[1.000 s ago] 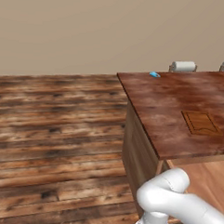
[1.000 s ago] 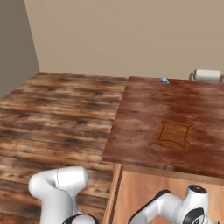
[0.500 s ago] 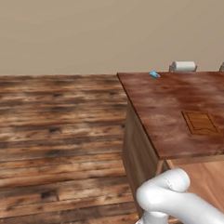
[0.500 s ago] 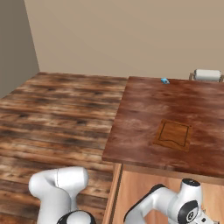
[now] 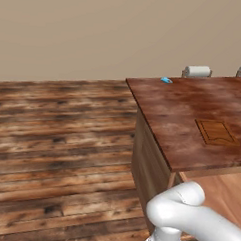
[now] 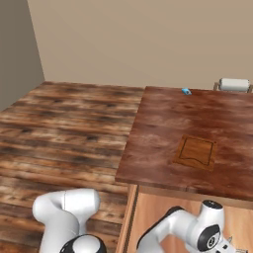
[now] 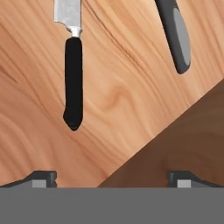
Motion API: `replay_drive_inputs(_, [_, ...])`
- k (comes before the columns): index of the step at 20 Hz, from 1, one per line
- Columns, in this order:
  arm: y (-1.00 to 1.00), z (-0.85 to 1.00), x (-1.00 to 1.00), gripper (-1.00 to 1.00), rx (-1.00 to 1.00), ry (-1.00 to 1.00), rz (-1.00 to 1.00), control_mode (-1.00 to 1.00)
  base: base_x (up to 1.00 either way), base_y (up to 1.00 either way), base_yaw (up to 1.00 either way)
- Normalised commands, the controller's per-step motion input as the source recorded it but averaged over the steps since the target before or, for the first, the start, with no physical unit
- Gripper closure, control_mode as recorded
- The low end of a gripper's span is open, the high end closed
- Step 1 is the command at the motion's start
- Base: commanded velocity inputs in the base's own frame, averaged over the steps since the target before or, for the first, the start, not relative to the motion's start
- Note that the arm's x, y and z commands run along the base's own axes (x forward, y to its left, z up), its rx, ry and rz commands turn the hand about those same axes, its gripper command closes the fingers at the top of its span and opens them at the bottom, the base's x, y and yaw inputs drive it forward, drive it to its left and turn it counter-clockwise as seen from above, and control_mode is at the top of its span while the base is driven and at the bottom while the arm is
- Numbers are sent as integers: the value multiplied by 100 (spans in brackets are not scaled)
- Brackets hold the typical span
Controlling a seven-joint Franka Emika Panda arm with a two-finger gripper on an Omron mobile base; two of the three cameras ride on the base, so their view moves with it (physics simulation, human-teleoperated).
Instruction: Open the drawer on the right and place the cutting tools on the cutting board.
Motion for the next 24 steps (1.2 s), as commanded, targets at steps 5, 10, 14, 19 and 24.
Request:
replay_drive_inputs(5, [31, 0, 5, -100, 5, 0, 0, -100, 0, 0, 0])
replay_drive_inputs(10, [23, 0, 22, -100, 2, -2, 0, -100, 0, 0, 0])
replay_drive_inputs(14, [6, -1, 26, -100, 0, -3, 0, -100, 0, 0, 0])
replay_drive_inputs(19, [0, -8, 24, -100, 0, -2, 0, -100, 0, 0, 0])
replay_drive_inputs(24, [0, -19, 15, -100, 0, 0, 0, -100, 0, 0, 0])
